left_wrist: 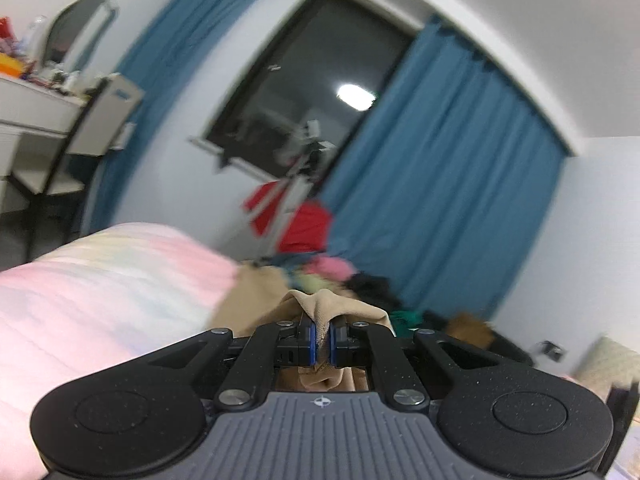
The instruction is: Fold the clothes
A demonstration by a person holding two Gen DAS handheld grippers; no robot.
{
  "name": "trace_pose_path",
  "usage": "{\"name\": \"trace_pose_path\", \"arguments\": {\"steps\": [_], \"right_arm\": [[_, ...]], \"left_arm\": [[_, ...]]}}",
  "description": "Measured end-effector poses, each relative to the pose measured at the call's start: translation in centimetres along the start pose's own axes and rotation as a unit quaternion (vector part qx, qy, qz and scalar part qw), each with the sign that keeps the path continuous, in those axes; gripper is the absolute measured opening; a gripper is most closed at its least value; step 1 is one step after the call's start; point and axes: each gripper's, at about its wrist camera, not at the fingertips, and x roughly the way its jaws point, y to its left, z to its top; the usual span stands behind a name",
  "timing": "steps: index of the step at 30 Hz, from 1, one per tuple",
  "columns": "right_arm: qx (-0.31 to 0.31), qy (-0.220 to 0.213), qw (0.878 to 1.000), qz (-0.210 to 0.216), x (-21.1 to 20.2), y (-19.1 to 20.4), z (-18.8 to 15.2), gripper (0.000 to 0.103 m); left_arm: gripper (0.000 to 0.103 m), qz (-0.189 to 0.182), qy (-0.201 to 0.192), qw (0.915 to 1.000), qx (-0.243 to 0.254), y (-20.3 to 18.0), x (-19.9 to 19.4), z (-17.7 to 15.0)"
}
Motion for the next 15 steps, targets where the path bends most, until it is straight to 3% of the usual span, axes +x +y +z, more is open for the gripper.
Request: {"name": "trace_pose_path", "arguments": {"steps": [5,10,13,15], "right_arm": [[-0.007,-0.041,0.999,-0.009,-6.0,-2.1,3.9,0.009],[-0.021,-0.081,0.996,0.002,-11.8,-2.7,6.7,0.009],[-0.024,-0.079,0.996,-0.017,-12.7,-3.6,6.8,0.009],[-0.004,-0.025,1.000,-0.018,-11.0,-4.7,6.1,0.009]], "left_arm": [[0.006,-0.060,-0.007,0.9979,0.023,-3.0,-2.5,-0.5],[0.006,-0.094,-0.050,0.9939,0.027,-5.0,-6.3,-0.4],[0.006,-0.091,-0.054,0.9940,0.029,-5.1,-7.1,-0.2],[0.006,-0.077,-0.046,0.9955,0.030,-4.9,-6.7,-0.4]]}}
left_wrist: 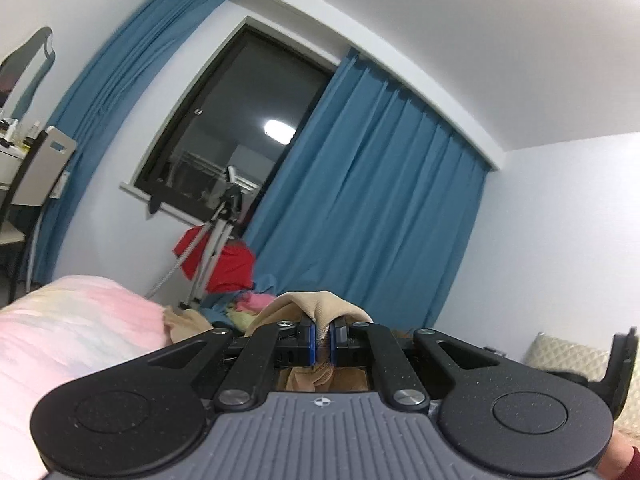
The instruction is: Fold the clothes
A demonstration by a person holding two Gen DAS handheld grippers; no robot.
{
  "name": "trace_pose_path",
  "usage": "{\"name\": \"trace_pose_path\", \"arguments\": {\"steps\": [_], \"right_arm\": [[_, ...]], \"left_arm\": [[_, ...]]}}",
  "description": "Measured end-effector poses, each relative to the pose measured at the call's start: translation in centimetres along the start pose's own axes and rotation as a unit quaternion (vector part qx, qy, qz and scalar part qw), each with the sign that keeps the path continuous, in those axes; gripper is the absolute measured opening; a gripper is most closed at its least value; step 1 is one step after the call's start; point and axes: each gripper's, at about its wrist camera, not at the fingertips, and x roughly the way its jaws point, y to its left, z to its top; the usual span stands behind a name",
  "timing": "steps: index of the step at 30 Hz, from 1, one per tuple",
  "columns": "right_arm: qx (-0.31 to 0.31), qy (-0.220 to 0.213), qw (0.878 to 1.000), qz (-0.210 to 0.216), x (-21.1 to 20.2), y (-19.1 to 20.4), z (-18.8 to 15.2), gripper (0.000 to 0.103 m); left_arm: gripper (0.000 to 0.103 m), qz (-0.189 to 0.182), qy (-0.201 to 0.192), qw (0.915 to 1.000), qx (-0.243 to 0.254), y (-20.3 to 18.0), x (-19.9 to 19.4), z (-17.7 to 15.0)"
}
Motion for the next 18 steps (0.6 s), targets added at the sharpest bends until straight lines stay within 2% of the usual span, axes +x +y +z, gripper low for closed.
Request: {"name": "trace_pose_path", "arguments": {"steps": [4,7,9,11,12,14,18], "right_arm": [[0.044,0.090,0.994,0.031,2.8,-0.4,-3.5,0.011],[0.022,0.145,0.987,0.061,4.4,2.0,-6.5,0.013],[-0.010,0.177,0.981,0.084,5.2,4.0,-8.4,0.024],[-0.044,0.196,0.975,0.100,5.9,5.8,-10.1,0.061],[-0.060,0.199,0.973,0.101,6.2,6.8,-10.7,0.064],[-0.090,0.206,0.970,0.097,6.7,7.8,-11.8,0.064],[-0.163,0.227,0.957,0.083,8.7,9.0,-13.6,0.063]], "left_arm": [[0.006,0.043,0.022,0.9988,-0.007,1.2,1.4,-0.9],[0.006,0.072,0.032,0.9968,-0.008,2.4,2.5,-1.3],[0.006,0.092,0.034,0.9952,-0.002,2.9,3.1,-1.5],[0.007,0.107,0.035,0.9936,0.004,3.4,3.5,-1.6],[0.007,0.116,0.037,0.9926,0.005,3.6,3.6,-1.7],[0.007,0.137,0.042,0.9896,0.006,4.2,3.8,-1.8],[0.008,0.204,0.079,0.9758,0.005,6.2,6.1,-2.3]]}}
